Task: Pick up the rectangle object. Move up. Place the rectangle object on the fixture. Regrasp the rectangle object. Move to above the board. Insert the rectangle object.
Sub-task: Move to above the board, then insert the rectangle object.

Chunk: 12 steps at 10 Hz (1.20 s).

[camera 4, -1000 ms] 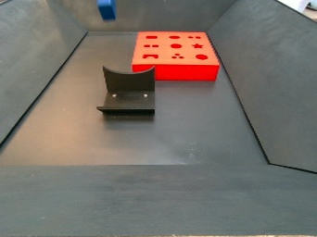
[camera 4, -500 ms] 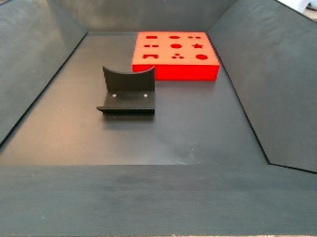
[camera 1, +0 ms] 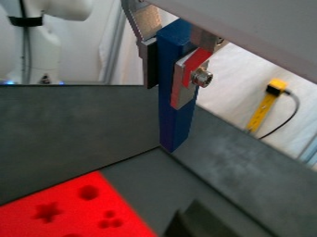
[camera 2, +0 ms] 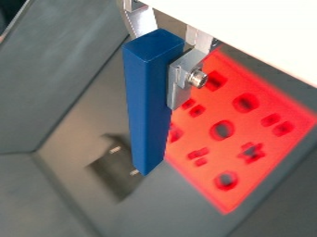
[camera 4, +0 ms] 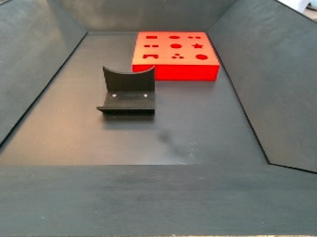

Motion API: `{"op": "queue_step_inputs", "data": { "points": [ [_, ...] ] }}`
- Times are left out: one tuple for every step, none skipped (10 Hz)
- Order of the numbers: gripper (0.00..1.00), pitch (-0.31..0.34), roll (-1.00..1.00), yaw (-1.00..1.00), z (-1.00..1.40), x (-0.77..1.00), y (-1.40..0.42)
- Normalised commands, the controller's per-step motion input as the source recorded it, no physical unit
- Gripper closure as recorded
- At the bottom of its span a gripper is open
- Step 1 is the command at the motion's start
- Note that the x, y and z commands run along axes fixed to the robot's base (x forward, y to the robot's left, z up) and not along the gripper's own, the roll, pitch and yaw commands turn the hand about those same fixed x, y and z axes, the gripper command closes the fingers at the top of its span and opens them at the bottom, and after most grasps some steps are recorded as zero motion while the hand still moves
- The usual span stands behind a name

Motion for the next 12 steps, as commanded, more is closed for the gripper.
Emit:
{"op": "queue_step_inputs", "data": {
  "points": [
    [1.00, -0.125, -1.00, -0.05, 0.06, -0.49, -0.40],
    [1.00, -0.122, -1.00, -0.05, 0.03, -0.36, -0.26],
    [1.00, -0.115, -1.00, -0.06, 0.01, -0.18, -0.10],
    [1.00, -0.118, -1.00, -0.06, 0.00, -0.08, 0.00],
    [1.00, -0.117, -1.00, -0.07, -0.01, -0.05, 0.03],
    [1.00, -0.096, -0.78, -0.05, 0.00, -0.05, 0.02],
    [1.00, -0.078, -0.55, -0.04, 0.00, -0.05, 0.02],
    [1.00, -0.055, -0.32, -0.02, 0.00, -0.04, 0.01],
    [1.00, -0.037, -0.22, -0.02, 0.00, -0.03, 0.01],
    [1.00, 0.000, 0.02, 0.00, 0.00, 0.00, 0.00],
    [1.00, -0.041, 0.11, -0.06, -0.11, -0.08, 0.00],
    [1.00, 0.000, -0.01, 0.00, 0.00, 0.00, 0.00]
  ]
}}
